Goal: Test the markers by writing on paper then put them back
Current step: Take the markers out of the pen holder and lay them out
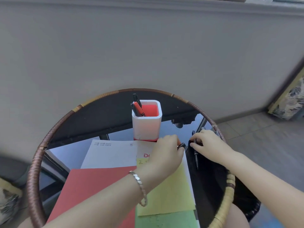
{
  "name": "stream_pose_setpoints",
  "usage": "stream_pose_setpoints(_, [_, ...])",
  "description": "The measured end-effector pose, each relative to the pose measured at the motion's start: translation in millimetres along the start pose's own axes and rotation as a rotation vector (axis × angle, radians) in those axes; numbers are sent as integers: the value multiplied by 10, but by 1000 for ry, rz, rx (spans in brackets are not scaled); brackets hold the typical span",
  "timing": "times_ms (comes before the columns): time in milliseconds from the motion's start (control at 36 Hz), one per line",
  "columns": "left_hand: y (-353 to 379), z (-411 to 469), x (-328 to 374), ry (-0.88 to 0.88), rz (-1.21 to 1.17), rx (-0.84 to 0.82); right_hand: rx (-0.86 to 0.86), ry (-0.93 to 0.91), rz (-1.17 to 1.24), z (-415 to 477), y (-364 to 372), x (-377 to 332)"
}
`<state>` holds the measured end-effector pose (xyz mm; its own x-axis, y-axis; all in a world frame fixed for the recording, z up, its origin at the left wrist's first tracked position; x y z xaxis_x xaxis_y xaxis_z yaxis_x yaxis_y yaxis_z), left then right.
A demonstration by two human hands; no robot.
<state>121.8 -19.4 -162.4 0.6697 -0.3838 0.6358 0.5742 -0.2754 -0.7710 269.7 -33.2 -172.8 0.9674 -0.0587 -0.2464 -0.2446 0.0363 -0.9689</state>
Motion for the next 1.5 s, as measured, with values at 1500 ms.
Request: stream_pose_setpoints(1500, [-1507, -531, -272, 195, -363, 377, 660, -512, 486, -186, -1133, -1521])
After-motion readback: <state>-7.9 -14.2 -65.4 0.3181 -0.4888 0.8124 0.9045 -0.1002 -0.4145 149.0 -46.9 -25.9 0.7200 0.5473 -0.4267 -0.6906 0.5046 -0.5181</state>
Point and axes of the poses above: each hand's wrist, its own z-axis towards the middle knuckle, its own y-axis out of the palm, x = y × z, the point moved 5 cm from there along z, towards the middle knuckle, and after that the axes turned 4 degrees about -y, right-handed, at the moved point
